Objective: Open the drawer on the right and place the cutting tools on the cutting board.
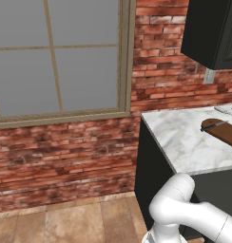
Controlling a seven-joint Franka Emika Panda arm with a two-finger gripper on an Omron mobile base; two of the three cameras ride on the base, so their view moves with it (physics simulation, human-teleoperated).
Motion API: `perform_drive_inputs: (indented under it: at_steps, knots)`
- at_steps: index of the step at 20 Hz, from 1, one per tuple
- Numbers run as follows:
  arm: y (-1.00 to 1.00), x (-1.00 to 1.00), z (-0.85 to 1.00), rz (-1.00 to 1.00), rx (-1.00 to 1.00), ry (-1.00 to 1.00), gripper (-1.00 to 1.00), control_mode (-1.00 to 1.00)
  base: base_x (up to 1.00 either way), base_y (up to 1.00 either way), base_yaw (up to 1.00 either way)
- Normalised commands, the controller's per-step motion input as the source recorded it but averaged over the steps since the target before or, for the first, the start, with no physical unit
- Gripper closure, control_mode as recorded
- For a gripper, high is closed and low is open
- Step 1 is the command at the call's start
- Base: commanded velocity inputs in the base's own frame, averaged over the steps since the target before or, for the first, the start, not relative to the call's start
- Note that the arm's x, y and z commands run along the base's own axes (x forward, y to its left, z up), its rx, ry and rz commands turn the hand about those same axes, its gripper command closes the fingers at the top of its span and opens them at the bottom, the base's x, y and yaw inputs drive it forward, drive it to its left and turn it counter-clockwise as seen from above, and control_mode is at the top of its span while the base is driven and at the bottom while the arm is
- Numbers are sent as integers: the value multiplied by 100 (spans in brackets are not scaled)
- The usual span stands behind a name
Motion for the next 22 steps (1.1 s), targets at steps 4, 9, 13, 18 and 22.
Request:
perform_drive_inputs:
  at_steps: [4,9,13,18,22]
  knots:
    - [-1,0,-4,0,0,0,-100,-100,0,0,0]
    - [0,0,0,0,0,0,-100,-100,0,0,0]
    - [0,0,0,0,0,0,100,-100,0,0,0]
    - [0,0,0,0,0,0,100,-100,0,0,0]
    - [0,0,0,0,0,0,100,-100,0,0,0]
